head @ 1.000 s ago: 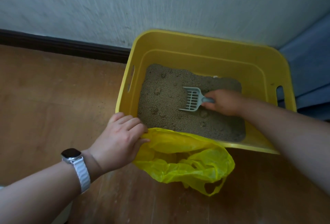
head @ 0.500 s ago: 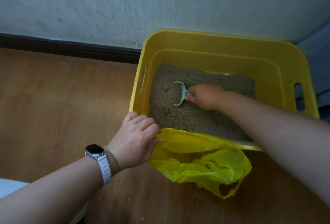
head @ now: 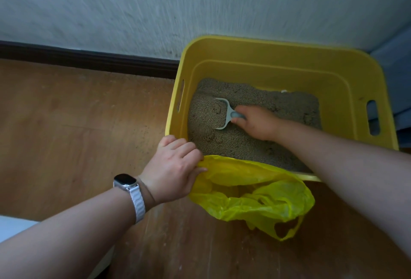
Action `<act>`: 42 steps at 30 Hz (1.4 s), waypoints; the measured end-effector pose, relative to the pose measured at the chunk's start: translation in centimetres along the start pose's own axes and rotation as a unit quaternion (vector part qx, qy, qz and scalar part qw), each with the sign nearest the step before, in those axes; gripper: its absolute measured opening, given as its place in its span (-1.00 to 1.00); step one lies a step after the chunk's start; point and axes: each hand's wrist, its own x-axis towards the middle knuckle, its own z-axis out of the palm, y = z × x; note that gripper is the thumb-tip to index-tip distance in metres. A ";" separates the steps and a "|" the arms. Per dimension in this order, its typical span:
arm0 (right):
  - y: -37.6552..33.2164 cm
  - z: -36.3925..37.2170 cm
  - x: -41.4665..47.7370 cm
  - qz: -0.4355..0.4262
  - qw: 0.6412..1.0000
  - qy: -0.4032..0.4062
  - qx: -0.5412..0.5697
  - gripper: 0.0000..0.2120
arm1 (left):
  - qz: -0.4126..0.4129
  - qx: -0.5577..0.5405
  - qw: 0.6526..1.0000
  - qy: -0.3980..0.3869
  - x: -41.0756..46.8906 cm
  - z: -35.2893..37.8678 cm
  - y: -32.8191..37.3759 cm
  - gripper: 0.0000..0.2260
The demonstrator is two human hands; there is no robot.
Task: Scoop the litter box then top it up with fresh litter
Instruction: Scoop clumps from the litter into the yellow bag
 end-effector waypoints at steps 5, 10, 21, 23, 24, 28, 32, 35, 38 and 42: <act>-0.7 -1.2 -1.9 -0.020 1.000 0.018 0.010 -0.77 | 0.013 0.008 1.000 -0.011 0.0 -0.3 -0.2 -0.74; -1.2 -2.8 -4.2 -0.025 0.999 0.037 0.030 -0.80 | -0.003 0.031 0.998 -0.046 0.1 -0.8 -0.1 -0.73; 0.7 -7.9 -10.3 0.031 0.992 0.112 0.052 -0.78 | -0.065 0.054 0.990 -0.109 0.7 -1.5 1.4 -0.72; 0.9 -8.4 -11.3 0.034 0.992 0.113 0.035 -0.78 | -0.078 0.054 0.989 -0.110 0.7 -1.3 1.6 -0.71; 0.8 -8.6 -11.8 0.028 0.994 0.105 0.021 -0.77 | -0.080 0.054 0.990 -0.107 0.8 -1.3 1.7 -0.71; 1.1 -10.0 -13.3 0.041 0.993 0.108 0.021 -0.77 | -0.071 0.053 0.991 -0.103 0.9 -1.5 1.7 -0.71; 1.4 -10.9 -14.5 0.051 0.992 0.116 0.006 -0.76 | -0.078 0.051 0.990 -0.105 0.8 -1.6 1.7 -0.73; 1.4 -10.9 -15.2 0.064 0.991 0.118 -0.004 -0.75 | -0.079 0.043 0.990 -0.113 0.9 -1.8 1.7 -0.77; 1.1 -11.0 -15.8 0.061 0.992 0.111 -0.008 -0.75 | -0.078 0.038 0.989 -0.116 1.0 -2.0 1.7 -0.70; 1.4 -10.6 -17.2 0.064 0.991 0.120 0.012 -0.74 | -0.081 0.030 0.990 -0.110 1.0 -2.1 1.8 -0.74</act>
